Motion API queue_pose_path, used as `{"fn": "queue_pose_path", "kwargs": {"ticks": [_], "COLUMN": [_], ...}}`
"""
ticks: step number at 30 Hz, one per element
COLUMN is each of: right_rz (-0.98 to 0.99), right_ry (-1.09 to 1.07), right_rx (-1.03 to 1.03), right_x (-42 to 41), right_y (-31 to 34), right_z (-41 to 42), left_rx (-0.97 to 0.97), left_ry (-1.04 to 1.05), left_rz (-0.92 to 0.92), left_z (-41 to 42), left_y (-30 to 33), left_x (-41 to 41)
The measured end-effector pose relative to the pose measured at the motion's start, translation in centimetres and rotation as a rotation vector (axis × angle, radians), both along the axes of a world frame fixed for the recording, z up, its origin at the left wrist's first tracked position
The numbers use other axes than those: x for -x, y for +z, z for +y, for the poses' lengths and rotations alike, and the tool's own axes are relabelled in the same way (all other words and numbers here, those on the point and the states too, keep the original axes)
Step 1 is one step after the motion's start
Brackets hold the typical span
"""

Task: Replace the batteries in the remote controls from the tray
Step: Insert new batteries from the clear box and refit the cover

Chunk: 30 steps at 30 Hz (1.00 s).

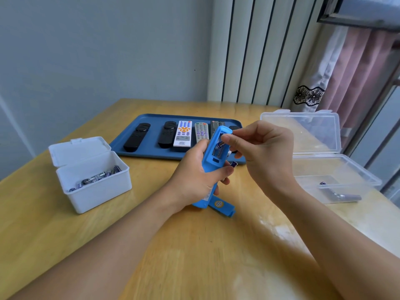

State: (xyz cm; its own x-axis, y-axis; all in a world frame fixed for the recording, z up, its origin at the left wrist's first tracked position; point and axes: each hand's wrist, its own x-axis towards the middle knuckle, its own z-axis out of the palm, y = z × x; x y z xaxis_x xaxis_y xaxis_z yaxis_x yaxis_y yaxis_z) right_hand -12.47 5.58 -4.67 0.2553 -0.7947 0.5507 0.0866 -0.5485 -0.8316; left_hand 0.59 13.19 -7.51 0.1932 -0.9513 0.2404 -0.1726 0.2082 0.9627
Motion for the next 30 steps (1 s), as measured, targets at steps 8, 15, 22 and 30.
{"fn": "queue_pose_path", "kwargs": {"ticks": [8, 15, 22, 30], "right_rz": [0.126, 0.221, 0.506, 0.821], "right_ry": [-0.070, -0.063, -0.087, -0.090], "right_rx": [0.088, 0.220, 0.502, 0.601], "right_x": [-0.5, -1.3, -1.9, -1.9], "right_y": [-0.5, -1.7, -2.6, -2.0], "right_z": [0.1, -0.3, 0.2, 0.8], "left_rx": [-0.023, -0.032, -0.046, -0.056], "left_ry": [-0.028, 0.003, 0.028, 0.096], "left_rz": [0.018, 0.127, 0.173, 0.137], "left_z": [0.1, 0.1, 0.3, 0.4], "left_y": [-0.2, 0.1, 0.0, -0.6], "left_x": [0.0, -0.3, -0.8, -1.5]}}
